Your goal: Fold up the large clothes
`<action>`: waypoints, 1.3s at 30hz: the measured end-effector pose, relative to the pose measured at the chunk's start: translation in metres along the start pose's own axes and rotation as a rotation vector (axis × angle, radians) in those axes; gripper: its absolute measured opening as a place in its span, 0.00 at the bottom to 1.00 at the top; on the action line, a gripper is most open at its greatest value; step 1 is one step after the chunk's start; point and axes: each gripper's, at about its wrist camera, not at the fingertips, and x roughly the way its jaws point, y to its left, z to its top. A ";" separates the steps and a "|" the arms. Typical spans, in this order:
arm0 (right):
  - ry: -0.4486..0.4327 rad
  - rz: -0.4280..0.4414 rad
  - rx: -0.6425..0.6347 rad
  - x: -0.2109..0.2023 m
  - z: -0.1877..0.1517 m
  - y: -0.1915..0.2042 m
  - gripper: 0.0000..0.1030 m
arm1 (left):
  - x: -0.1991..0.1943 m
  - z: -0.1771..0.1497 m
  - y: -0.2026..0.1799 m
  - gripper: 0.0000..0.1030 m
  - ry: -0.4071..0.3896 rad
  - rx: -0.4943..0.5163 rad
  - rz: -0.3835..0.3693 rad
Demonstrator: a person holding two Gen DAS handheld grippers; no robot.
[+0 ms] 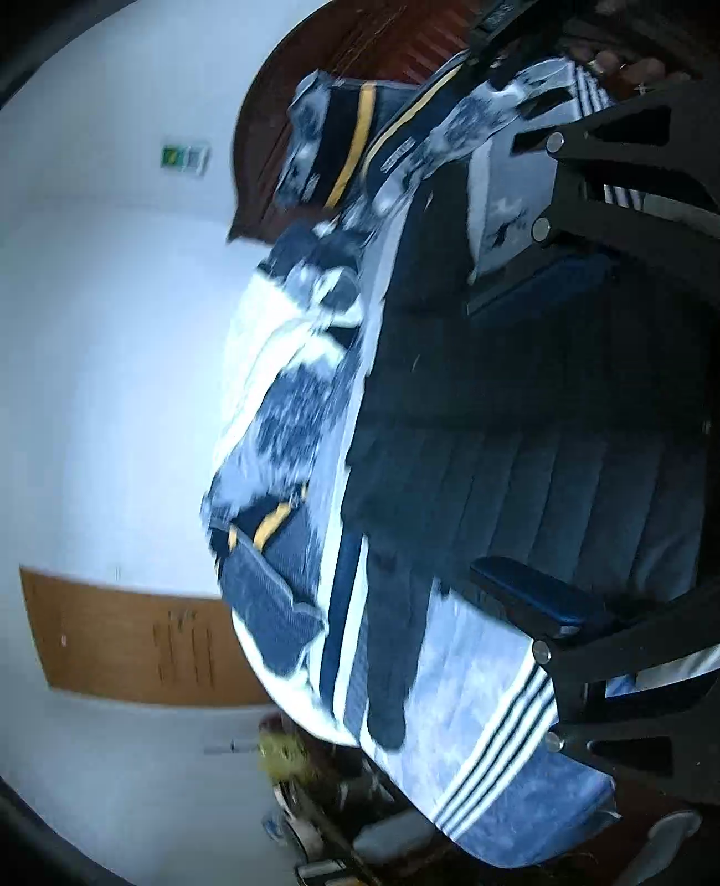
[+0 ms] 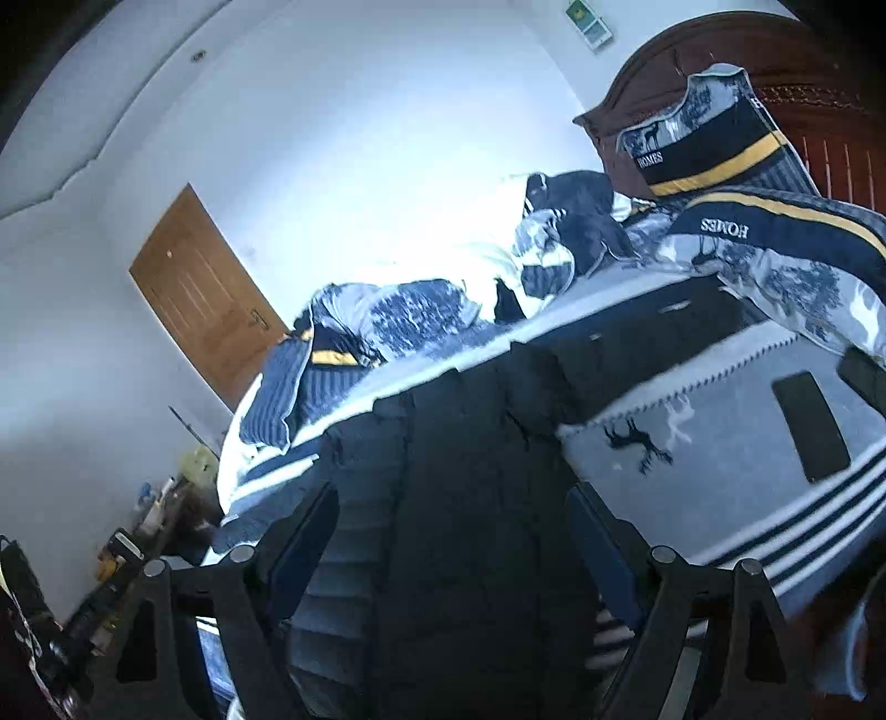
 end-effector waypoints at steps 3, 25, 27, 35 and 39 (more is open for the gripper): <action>-0.036 -0.037 -0.021 0.000 0.014 0.007 0.84 | 0.011 0.006 -0.035 0.83 0.019 0.063 -0.029; 0.075 0.117 0.249 0.131 0.104 -0.171 0.87 | 0.165 0.006 -0.215 0.83 0.209 0.237 -0.159; 0.109 0.094 0.294 0.159 0.109 -0.201 0.87 | 0.190 0.002 -0.225 0.83 0.232 0.236 -0.164; 0.239 -0.038 0.520 0.294 0.129 -0.340 0.79 | 0.276 -0.014 -0.233 0.83 0.324 0.168 -0.181; 0.253 -0.142 0.610 0.338 0.137 -0.391 0.76 | 0.293 -0.022 -0.222 0.83 0.335 0.172 -0.167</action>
